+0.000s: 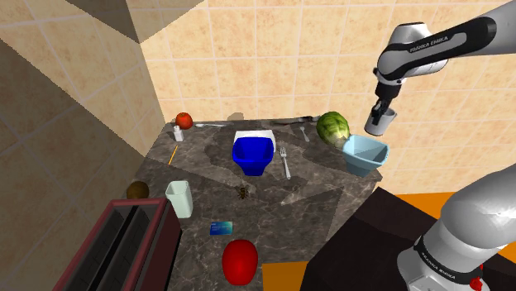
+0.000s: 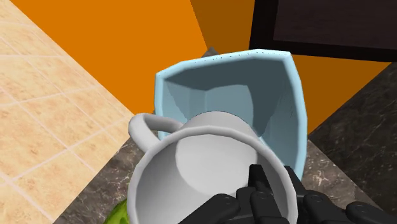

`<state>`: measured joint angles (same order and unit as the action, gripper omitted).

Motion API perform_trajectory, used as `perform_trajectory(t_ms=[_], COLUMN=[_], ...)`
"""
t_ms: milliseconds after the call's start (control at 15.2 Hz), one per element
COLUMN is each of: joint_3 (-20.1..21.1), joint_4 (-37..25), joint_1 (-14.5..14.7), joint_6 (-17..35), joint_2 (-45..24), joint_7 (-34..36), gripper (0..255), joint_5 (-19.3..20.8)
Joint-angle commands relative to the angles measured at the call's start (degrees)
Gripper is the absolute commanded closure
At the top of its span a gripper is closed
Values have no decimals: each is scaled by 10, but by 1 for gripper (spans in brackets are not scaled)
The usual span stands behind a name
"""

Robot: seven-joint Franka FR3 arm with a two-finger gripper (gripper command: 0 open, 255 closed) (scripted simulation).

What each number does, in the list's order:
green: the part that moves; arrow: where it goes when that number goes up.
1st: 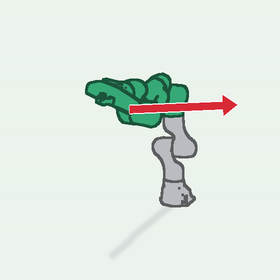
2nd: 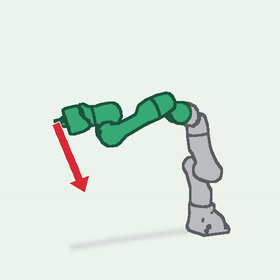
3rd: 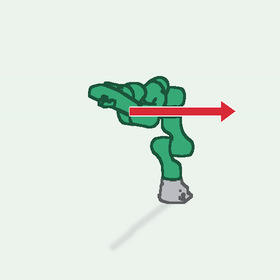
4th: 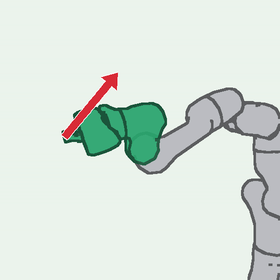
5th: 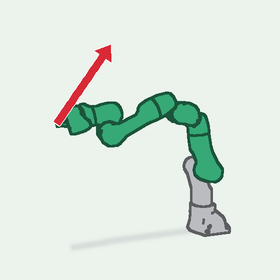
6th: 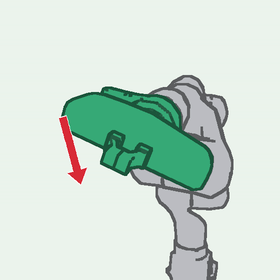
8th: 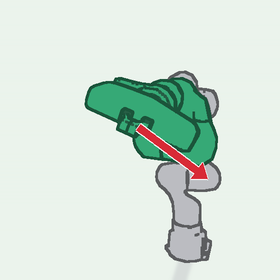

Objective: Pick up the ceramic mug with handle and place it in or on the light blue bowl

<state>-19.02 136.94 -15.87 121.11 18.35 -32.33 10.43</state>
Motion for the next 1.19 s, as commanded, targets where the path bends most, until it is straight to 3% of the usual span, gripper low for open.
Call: perform_trajectory(t_ms=[0, 924, 1122], joint_3=[-4, -18, -19], joint_4=[12, 70, 72], joint_1=[-2, 0, 0], joint_6=[16, 136, 141], joint_2=[-3, -67, -70], joint_7=[-3, -7, -8], gripper=[255, 255, 255], joint_5=[2, -4, -5])
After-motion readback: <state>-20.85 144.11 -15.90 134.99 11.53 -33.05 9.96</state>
